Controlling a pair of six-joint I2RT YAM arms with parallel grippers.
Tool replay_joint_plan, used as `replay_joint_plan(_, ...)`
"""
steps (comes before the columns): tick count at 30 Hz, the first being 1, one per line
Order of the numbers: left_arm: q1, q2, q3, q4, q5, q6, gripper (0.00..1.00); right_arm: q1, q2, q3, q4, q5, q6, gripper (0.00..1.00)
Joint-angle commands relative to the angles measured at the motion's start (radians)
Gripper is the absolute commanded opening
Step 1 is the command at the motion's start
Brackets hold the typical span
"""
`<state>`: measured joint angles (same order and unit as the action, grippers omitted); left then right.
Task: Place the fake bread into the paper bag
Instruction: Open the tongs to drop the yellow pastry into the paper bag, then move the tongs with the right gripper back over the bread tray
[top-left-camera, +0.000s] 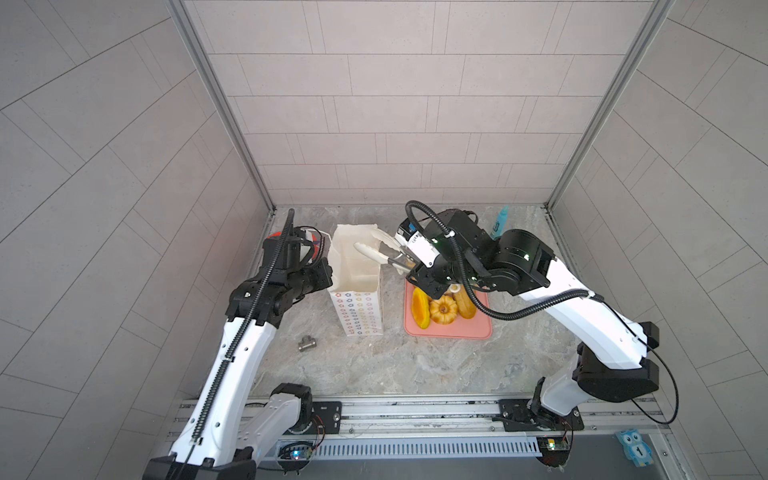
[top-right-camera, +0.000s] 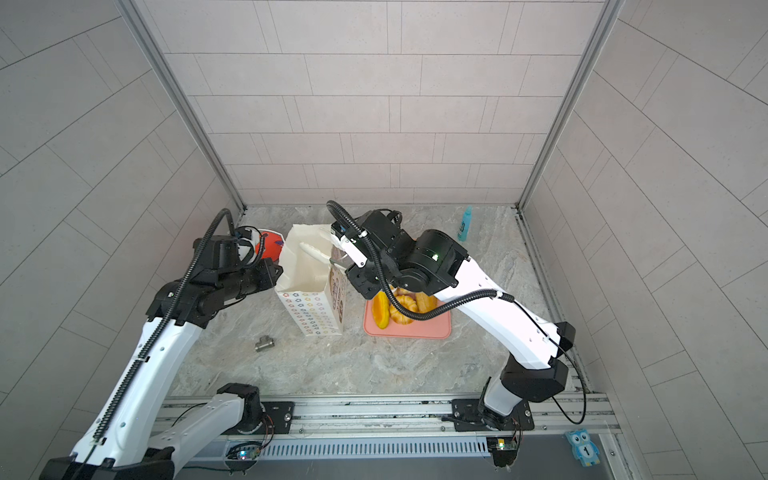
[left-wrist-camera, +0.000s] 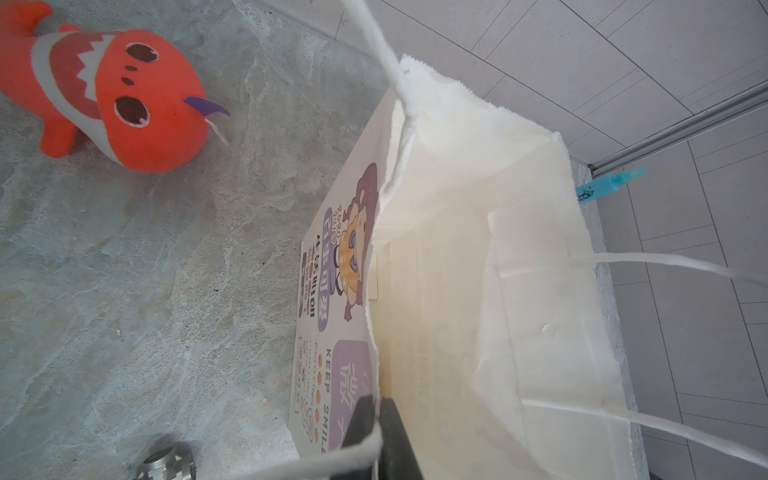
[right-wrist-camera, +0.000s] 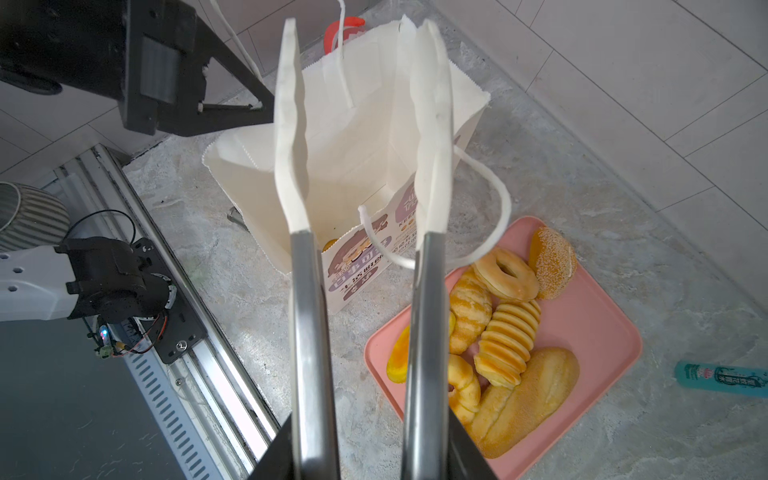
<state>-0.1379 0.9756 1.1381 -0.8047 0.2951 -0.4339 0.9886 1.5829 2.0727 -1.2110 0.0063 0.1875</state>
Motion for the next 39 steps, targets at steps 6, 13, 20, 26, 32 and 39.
replay_joint_plan(6, -0.003, -0.013, -0.011, 0.006, -0.004, -0.004, 0.09, 0.007, -0.079, -0.016, 0.063, 0.069, -0.003, 0.43)
replay_joint_plan(13, -0.004, -0.012, -0.008, 0.004, -0.005, -0.002, 0.09, -0.001, -0.158, -0.062, 0.134, 0.173, 0.005, 0.43)
replay_joint_plan(20, -0.003, -0.013, -0.006, 0.004, -0.003, -0.002, 0.09, -0.059, -0.234, -0.117, 0.181, 0.225, 0.025, 0.43)
replay_joint_plan(26, -0.004, -0.011, -0.006, 0.005, -0.003, -0.002, 0.09, -0.168, -0.283, -0.186, 0.201, 0.173, 0.056, 0.44)
replay_joint_plan(32, -0.003, -0.01, -0.003, 0.004, -0.001, 0.0, 0.09, -0.305, -0.312, -0.267, 0.209, 0.092, 0.09, 0.44)
replay_joint_plan(39, -0.004, -0.011, -0.003, 0.001, -0.002, 0.002, 0.09, -0.437, -0.332, -0.392, 0.224, -0.005, 0.119, 0.44)
